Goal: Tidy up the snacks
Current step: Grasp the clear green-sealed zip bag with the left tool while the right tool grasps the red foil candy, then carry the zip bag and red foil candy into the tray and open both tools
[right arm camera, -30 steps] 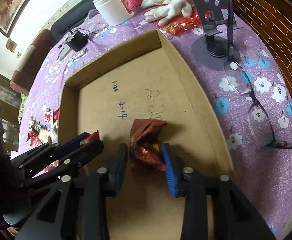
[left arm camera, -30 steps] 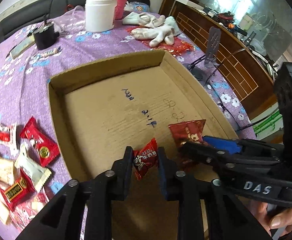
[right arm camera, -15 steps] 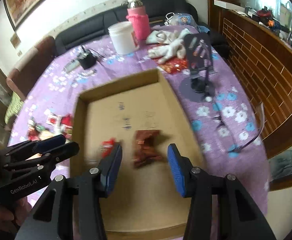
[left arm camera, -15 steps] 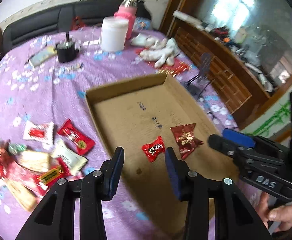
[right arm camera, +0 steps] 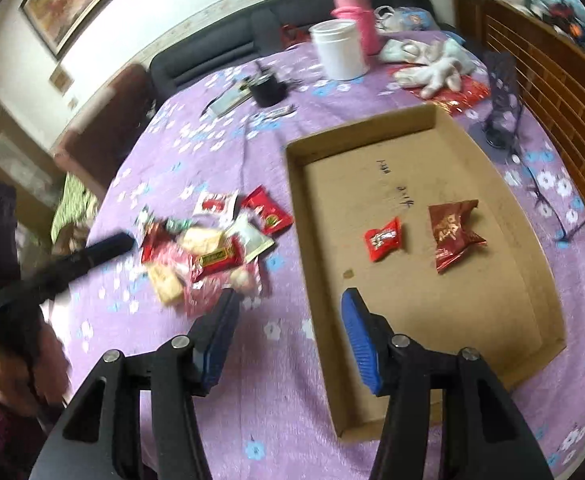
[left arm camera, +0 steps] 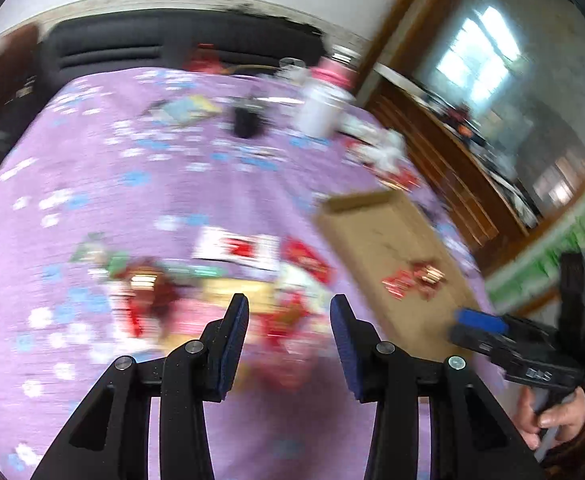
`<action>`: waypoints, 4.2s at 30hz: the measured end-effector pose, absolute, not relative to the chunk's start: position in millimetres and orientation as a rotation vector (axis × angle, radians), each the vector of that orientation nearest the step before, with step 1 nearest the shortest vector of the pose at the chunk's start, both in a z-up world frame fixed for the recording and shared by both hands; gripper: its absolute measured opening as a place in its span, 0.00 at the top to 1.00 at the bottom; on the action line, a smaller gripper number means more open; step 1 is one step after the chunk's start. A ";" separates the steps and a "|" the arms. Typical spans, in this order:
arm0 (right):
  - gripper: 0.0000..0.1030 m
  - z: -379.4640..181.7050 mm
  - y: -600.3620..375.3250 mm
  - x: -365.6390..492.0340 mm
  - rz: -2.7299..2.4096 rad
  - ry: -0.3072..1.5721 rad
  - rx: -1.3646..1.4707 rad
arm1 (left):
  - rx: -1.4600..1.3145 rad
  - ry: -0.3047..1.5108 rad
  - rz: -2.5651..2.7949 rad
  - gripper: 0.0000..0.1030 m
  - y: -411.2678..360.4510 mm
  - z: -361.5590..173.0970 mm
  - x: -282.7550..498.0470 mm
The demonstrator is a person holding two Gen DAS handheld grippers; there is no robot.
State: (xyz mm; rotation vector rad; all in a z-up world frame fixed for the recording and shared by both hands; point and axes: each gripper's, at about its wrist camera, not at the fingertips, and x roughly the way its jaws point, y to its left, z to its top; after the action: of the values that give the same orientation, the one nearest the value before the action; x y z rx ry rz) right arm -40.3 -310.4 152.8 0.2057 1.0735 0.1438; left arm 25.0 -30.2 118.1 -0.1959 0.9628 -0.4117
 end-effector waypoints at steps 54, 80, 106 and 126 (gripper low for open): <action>0.72 64.6 -82.5 111.7 0.441 1.304 0.181 | -0.272 1.042 -0.083 0.71 119.0 54.8 -26.5; 0.72 96.2 -203.4 -52.1 0.270 1.221 0.194 | -0.033 1.062 -0.436 0.71 -40.2 51.2 -31.7; 0.72 130.2 -374.5 -64.9 0.278 1.124 0.312 | 0.020 1.020 -0.440 0.71 -209.6 88.0 -54.7; 0.72 117.3 -453.2 -69.5 0.122 1.123 0.380 | 0.162 1.066 -0.550 0.71 -309.5 55.9 -40.2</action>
State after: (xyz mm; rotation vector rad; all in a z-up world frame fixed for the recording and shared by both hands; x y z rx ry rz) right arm -69.5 -453.2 117.3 0.3800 1.1230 0.1223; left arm -40.2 -309.5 55.9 0.1623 1.0662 -0.5497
